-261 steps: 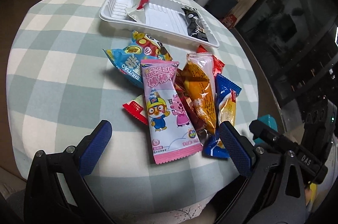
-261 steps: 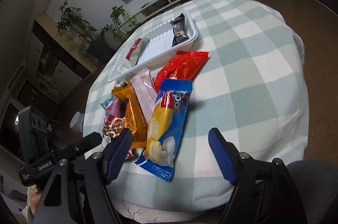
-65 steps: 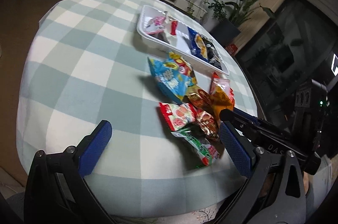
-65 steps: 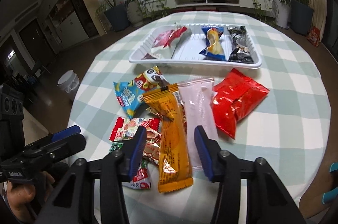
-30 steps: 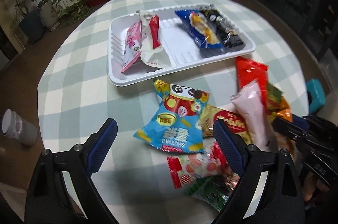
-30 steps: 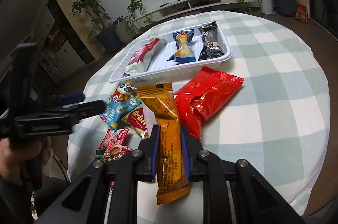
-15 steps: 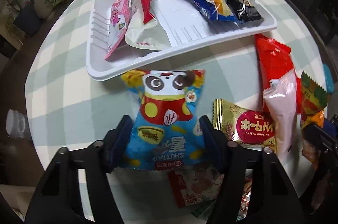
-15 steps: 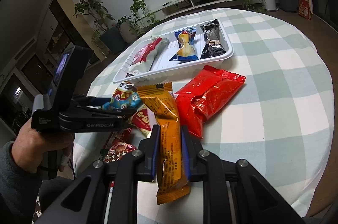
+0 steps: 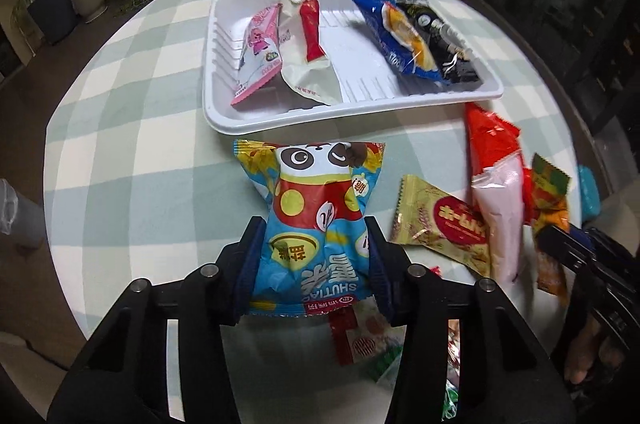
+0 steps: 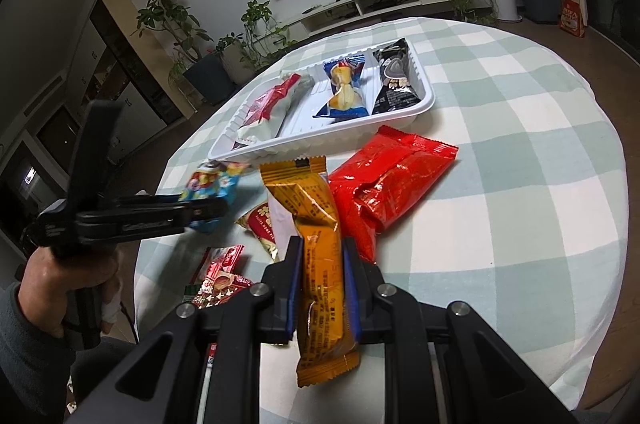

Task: Organize snacks
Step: 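Close the left tool on the blue Shutao packet and lift it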

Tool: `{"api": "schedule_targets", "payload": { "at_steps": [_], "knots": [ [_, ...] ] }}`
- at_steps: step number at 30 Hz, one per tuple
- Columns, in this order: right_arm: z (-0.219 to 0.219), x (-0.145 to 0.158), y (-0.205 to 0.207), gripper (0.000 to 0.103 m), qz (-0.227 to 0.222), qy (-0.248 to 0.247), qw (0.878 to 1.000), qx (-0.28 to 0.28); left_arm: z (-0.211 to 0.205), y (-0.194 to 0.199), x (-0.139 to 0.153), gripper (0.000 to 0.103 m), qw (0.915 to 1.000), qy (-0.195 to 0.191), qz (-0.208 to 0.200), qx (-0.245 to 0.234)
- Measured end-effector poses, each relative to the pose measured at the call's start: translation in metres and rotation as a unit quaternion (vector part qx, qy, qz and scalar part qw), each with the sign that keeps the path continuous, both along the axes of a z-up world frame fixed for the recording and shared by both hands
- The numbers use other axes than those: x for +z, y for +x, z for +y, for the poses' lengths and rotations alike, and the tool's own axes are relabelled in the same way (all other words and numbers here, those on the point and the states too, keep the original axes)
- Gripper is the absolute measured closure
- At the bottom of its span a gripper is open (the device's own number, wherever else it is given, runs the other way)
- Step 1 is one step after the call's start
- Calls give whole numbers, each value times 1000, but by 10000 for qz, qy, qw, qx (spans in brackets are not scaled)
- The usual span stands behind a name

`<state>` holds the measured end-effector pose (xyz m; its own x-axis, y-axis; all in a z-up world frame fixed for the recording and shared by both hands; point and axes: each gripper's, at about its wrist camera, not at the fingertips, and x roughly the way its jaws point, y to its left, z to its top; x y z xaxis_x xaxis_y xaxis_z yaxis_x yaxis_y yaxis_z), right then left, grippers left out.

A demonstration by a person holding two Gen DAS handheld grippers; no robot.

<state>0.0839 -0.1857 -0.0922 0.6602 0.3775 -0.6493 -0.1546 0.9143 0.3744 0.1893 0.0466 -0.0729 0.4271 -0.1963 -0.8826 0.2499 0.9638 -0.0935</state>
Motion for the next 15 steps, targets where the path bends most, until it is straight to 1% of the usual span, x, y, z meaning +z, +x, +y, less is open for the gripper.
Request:
{"api": "schedule_targets", "payload": {
  "at_steps": [2, 4, 8, 12, 15],
  "knots": [
    [0, 2, -2, 82, -48, -14, 10000, -28, 8, -10, 7, 58, 9996, -252, -83, 60],
    [-2, 4, -4, 82, -112, 26, 9999, -64, 18, -23, 15, 58, 9978, -625, -153, 140],
    [-16, 5, -3, 82, -36, 477, 9987, -177, 40, -42, 28, 58, 9929, -1129, -277, 264],
    [-24, 11, -3, 82, -31, 568, 9978, -348, 62, -50, 37, 58, 9896, -1309, -393, 441],
    [-31, 24, -5, 82, -147, 558, 9973, -454, 78, -51, 42, 58, 9862, -1485, -468, 562]
  ]
}}
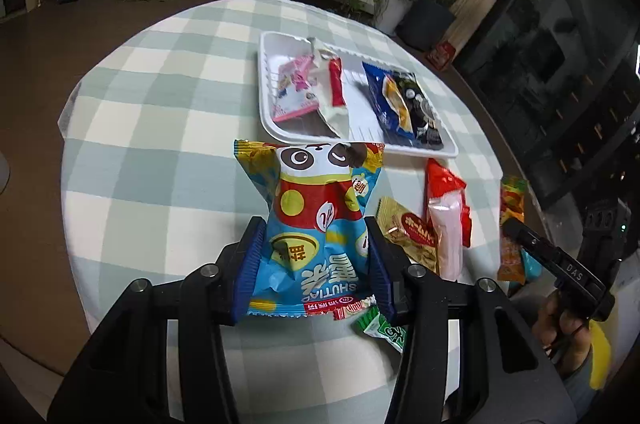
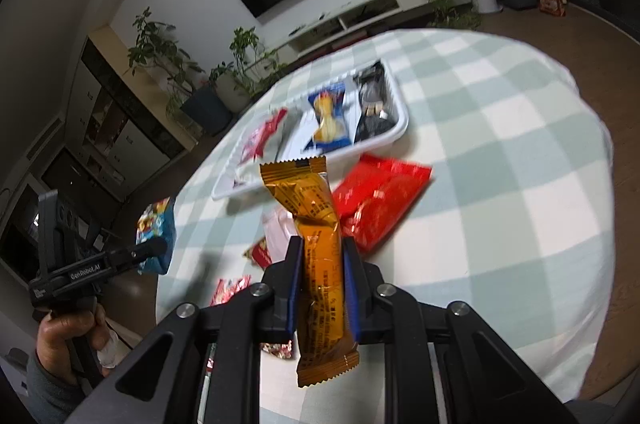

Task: Organize snacks
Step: 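Carry both packs into the white tray and open both tools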

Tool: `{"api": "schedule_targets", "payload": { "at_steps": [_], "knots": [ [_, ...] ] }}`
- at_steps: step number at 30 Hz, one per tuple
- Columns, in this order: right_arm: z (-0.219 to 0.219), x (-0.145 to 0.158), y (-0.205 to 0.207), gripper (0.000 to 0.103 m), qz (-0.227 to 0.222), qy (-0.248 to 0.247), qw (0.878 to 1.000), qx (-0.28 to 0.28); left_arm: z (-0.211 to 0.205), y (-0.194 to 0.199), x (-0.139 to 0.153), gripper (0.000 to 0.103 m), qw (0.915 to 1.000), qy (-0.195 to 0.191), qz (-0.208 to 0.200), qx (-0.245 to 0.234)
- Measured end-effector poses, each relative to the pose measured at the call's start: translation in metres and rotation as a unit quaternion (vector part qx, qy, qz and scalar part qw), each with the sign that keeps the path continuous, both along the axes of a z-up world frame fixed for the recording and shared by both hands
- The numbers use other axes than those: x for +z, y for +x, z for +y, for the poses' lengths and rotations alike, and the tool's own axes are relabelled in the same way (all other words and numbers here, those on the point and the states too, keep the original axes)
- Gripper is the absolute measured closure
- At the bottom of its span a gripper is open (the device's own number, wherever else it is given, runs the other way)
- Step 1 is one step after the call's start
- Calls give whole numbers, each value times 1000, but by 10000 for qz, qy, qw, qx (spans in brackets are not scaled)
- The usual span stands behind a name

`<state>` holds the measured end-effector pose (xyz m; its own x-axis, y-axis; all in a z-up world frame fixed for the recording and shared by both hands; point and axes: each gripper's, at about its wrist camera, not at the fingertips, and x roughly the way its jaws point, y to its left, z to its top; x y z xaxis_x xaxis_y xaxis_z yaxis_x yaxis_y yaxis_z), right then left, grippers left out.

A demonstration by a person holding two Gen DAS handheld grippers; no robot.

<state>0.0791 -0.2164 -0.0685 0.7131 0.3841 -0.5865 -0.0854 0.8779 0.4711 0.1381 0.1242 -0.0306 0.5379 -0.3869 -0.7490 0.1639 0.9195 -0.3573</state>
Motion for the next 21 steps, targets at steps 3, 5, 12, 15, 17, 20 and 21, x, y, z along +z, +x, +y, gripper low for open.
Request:
{"api": "schedule_targets", "payload": {
  "at_steps": [3, 5, 12, 15, 17, 20, 21],
  "knots": [
    [-15, 12, 0, 82, -52, 9, 9998, -181, 12, 3, 6, 58, 9997, -194, -87, 95],
    [-33, 21, 1, 82, -86, -25, 9992, -384, 18, 8, 11, 58, 9993, -307, -153, 134],
    [-100, 81, 24, 82, -367, -274, 9923, -1149, 6, 49, 52, 58, 9982, -311, -509, 20],
    [-89, 109, 48, 82, -590, -480, 9923, -979, -16, 77, 68, 58, 9975, -305, -632, -101],
    [-71, 122, 68, 82, -679, -548, 9933, -752, -35, 97, 75, 58, 9971, -309, -653, -224],
    [-36, 126, 107, 82, -617, -540, 9962, -287, -64, 123, 70, 58, 9976, -213, -530, -386],
    [-27, 124, 117, 82, -555, -534, 9969, -174, -75, 132, 64, 58, 9979, -150, -453, -448]
  ]
}}
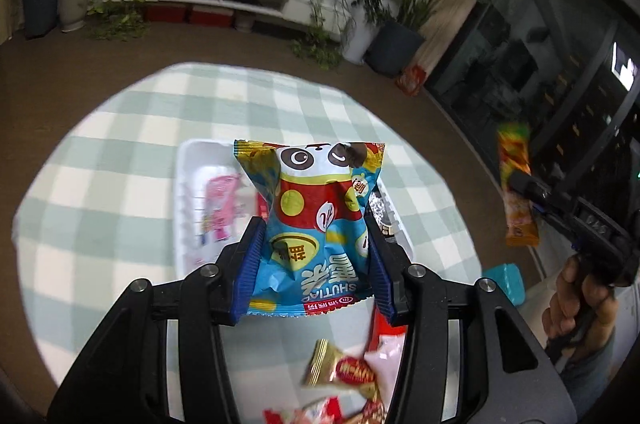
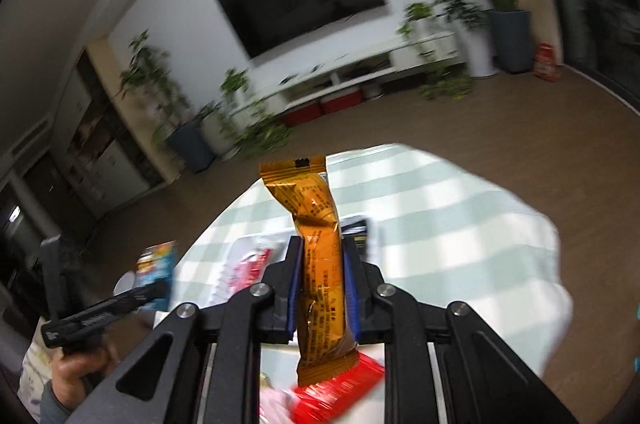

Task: Organize snacks
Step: 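Carry both packs into the white tray and open both tools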

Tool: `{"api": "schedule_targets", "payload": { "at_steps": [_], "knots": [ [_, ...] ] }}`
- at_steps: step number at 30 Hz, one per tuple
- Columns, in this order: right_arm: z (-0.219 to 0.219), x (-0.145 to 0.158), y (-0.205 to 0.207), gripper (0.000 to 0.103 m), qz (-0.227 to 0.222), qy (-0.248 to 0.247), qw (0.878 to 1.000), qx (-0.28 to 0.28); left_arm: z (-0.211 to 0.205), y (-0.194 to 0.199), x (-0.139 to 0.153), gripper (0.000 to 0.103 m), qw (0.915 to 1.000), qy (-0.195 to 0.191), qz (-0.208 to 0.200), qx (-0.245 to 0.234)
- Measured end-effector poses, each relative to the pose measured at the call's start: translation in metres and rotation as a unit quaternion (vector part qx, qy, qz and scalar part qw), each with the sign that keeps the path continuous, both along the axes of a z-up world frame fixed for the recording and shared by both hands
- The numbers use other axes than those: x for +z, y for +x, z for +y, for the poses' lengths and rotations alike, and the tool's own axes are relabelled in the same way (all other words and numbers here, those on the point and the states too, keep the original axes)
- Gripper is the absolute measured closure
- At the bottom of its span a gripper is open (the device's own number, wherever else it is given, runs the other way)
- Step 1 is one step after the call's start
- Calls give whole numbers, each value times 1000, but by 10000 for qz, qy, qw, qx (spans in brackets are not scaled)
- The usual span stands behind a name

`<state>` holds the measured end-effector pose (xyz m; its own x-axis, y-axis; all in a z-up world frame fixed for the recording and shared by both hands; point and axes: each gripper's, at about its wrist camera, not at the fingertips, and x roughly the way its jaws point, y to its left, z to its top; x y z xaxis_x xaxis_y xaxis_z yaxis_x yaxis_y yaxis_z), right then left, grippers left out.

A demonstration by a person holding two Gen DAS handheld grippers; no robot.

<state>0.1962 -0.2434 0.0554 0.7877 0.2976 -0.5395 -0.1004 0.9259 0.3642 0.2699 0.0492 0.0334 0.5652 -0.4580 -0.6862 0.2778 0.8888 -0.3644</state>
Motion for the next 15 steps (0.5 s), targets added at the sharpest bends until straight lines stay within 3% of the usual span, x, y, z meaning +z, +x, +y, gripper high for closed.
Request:
{"api": "schedule_targets", "payload": {
  "at_steps": [6, 15],
  "knots": [
    [49, -36, 56, 82, 575, -72, 9971, 486, -37, 36, -49, 58, 9985, 432, 326, -86],
    [68, -92, 99, 82, 1156, -423, 9914, 452, -57, 67, -93, 56, 9947, 932, 420, -139]
  ]
}}
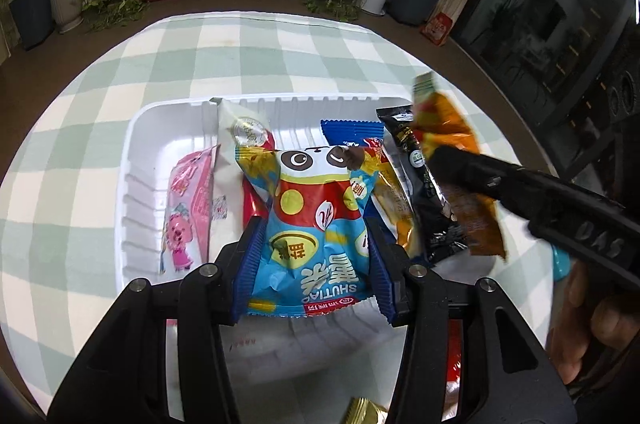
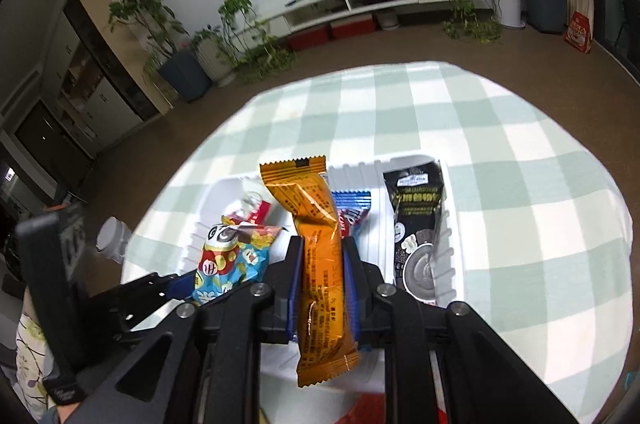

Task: Organize snacks
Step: 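Carry both packs into the white tray and open both tools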

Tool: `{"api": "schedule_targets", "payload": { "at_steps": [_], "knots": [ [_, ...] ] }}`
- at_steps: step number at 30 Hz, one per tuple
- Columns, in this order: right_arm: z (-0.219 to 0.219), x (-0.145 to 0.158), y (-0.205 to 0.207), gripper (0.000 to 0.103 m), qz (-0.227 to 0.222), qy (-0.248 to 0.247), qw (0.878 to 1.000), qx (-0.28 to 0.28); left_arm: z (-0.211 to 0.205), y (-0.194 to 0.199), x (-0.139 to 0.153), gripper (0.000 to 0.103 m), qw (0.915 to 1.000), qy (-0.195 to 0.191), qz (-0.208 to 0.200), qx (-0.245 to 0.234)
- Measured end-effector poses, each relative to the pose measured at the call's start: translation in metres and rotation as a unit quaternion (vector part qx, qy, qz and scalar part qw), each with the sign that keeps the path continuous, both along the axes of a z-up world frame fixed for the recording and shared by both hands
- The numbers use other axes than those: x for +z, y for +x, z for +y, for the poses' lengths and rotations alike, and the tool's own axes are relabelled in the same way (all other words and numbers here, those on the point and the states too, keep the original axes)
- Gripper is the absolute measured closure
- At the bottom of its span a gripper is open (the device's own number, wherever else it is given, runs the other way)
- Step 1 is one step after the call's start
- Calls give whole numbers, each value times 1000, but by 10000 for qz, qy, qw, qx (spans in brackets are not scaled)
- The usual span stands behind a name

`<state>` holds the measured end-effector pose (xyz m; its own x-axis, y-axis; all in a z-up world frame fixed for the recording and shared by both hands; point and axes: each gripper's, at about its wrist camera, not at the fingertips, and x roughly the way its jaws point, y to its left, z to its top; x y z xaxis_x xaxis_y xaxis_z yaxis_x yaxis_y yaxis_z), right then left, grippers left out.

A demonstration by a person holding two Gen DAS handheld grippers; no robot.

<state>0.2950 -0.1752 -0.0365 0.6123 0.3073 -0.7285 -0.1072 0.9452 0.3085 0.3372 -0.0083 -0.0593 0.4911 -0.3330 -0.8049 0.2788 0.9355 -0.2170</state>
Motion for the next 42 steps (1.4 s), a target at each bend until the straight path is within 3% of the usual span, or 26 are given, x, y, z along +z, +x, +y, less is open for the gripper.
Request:
{"api": "schedule_targets", "payload": {
  "at_steps": [11, 18, 22, 34, 36, 39, 41, 42],
  "knots": [
    [-2, -31, 19, 82, 207, -413, 9989, -108, -17, 12, -10, 54, 9996, 234, -46, -153],
    [-5, -40, 23, 79, 341, -351, 9987, -152, -21, 9, -9, 47, 9990, 351, -94, -264],
    [-6, -41, 25, 79, 338, -333, 9988, -153, -22, 7, -8, 38, 9988, 365, -123, -306],
    [-8, -42, 24, 71, 303, -283, 9991, -133, -15, -1, -2, 33, 9992, 262, -208, -238],
    [-8, -41, 23, 68, 266, -278, 9992, -134, -12, -3, 2, 29, 9993, 236, -233, -186],
    [-8, -36, 20, 54, 186, -233, 9994, -153, -8, -8, 10, 23, 9993, 159, -325, -108],
    [-10, -31, 16, 42, 137, -164, 9996, -205, -5, -13, 18, 9, 9990, 106, -440, -63],
    [-13, -27, 14, 37, 95, -85, 9997, -231, -3, -16, 23, 8, 9987, 75, -492, -47]
  ]
}}
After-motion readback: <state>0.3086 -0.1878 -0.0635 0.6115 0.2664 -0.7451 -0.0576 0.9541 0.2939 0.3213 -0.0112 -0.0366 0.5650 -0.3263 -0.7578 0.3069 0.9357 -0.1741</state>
